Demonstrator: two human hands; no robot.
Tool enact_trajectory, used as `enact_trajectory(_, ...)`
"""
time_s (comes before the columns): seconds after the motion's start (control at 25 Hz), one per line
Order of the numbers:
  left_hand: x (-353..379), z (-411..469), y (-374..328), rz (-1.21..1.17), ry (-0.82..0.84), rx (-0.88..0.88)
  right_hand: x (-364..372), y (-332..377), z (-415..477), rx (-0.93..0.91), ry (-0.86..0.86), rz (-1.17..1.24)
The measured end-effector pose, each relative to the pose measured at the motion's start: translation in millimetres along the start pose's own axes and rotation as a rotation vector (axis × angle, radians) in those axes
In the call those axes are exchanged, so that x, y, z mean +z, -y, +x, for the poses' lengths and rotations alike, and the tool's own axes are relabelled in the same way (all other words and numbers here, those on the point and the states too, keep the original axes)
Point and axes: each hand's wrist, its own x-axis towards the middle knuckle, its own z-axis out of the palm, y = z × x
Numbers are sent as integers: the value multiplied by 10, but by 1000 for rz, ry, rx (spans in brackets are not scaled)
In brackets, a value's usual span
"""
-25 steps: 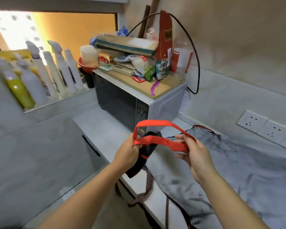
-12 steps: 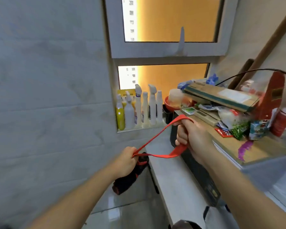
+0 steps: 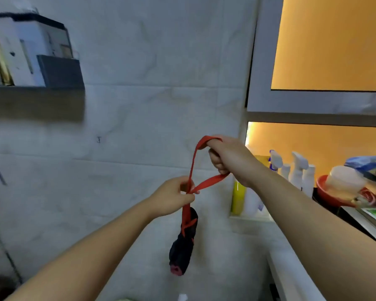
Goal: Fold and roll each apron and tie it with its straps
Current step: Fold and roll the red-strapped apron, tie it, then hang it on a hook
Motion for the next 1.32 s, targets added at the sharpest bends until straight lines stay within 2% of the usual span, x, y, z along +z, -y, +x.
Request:
enact_trajectory(0.2, -1091, 537, -48, -399, 117, 98, 430, 391, 990, -120, -28, -159)
enact_trajectory(0.28, -1496, 782, -121, -389, 124, 158, 499, 575, 1345, -154, -75, -161)
enact_trajectory(0.48, -2356, 1318, -299, -355, -72, 298, 631, 933, 2039, -227, -118, -175)
enact_trajectory(0.76, -3326, 1628, -484, -420, -120, 530, 361, 1540, 2523, -418, -56, 34)
enact_trajectory(0.84, -3576, 1644, -577, -210, -251, 575, 321, 1740, 2656, -517, -140, -68)
enact_trajectory(0.96, -3836, 1776, -692, 441, -644, 611, 424, 2008, 2896, -676, -393, -514)
enact_trajectory(1.04, -3985, 1913, -711, 647, -789, 642, 520, 2138, 3080, -778, -500, -703)
enact_trajectory(1.12, -4118, 2046, -703, 668, -804, 593, 576, 2240, 3263, -822, -553, -773)
enact_trajectory(1.32, -4427, 2210, -846, 450, -850, 581, 689, 2486, 3611, -848, -593, -817)
